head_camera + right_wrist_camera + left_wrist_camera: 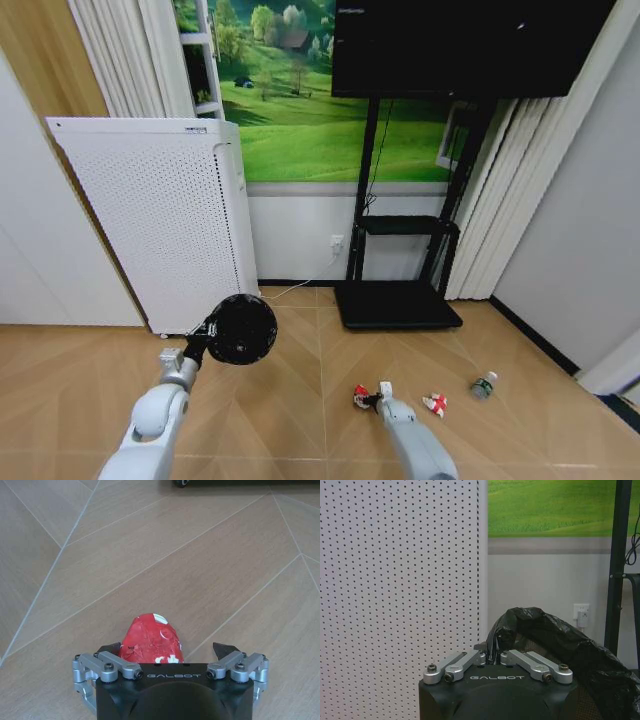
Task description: Pick up the trash bin and place the garbage on the floor into it.
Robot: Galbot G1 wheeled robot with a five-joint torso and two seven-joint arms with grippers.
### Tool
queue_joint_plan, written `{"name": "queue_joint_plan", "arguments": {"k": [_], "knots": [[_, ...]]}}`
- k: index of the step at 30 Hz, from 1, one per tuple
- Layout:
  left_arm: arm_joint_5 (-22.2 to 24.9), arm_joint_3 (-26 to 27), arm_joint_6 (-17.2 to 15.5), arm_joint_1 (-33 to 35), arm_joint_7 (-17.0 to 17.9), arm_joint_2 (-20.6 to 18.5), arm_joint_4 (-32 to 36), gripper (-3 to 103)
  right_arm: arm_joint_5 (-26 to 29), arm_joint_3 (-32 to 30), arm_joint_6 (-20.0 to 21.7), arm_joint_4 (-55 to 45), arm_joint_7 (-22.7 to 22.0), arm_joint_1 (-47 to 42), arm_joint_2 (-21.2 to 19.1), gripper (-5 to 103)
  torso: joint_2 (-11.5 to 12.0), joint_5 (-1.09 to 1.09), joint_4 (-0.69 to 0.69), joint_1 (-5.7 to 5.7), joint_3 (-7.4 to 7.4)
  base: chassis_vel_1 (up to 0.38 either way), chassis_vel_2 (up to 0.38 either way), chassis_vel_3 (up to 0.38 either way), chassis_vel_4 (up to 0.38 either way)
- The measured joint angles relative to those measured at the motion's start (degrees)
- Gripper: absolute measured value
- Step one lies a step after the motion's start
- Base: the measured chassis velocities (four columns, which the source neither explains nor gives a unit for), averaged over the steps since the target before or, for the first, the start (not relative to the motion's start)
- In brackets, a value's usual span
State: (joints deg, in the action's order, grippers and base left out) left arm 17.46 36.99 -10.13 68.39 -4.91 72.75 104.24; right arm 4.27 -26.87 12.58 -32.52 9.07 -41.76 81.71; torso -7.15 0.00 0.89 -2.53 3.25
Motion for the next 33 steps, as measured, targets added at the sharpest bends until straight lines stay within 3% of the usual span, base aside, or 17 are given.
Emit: {"name": "queue_joint_plan", "arguments": {"k": [13, 17, 26, 33], "knots": [[0.19, 0.66, 0.05, 0.26, 0.06, -0.21, 0.48, 7, -1.72, -0.80, -1.22, -0.76, 0.46, -1.28, 0.01, 55, 0.00, 0.00, 0.00, 0.00, 0.00, 0.000, 0.000, 0.000, 0.000], [0.19, 0.67, 0.06, 0.24, 0.05, -0.24, 0.48, 7, -1.72, -0.84, -1.39, -1.19, 0.64, -1.76, -0.08, 50, 0.00, 0.00, 0.00, 0.00, 0.00, 0.000, 0.000, 0.000, 0.000], [0.16, 0.08, 0.06, -0.30, 0.05, -0.28, 0.15, 7, -1.92, -1.65, -2.13, -1.97, 1.05, -2.35, -0.13, 50, 0.00, 0.02, 0.00, 0.00, 0.00, 0.000, 0.000, 0.000, 0.000], [-0.34, -1.19, 0.12, -0.86, -0.10, 0.23, -0.64, 7, 2.43, -3.24, -0.90, -12.86, 1.22, -5.83, -2.27, 50, 0.00, 0.02, 0.00, 0.00, 0.00, 0.000, 0.000, 0.000, 0.000]]}}
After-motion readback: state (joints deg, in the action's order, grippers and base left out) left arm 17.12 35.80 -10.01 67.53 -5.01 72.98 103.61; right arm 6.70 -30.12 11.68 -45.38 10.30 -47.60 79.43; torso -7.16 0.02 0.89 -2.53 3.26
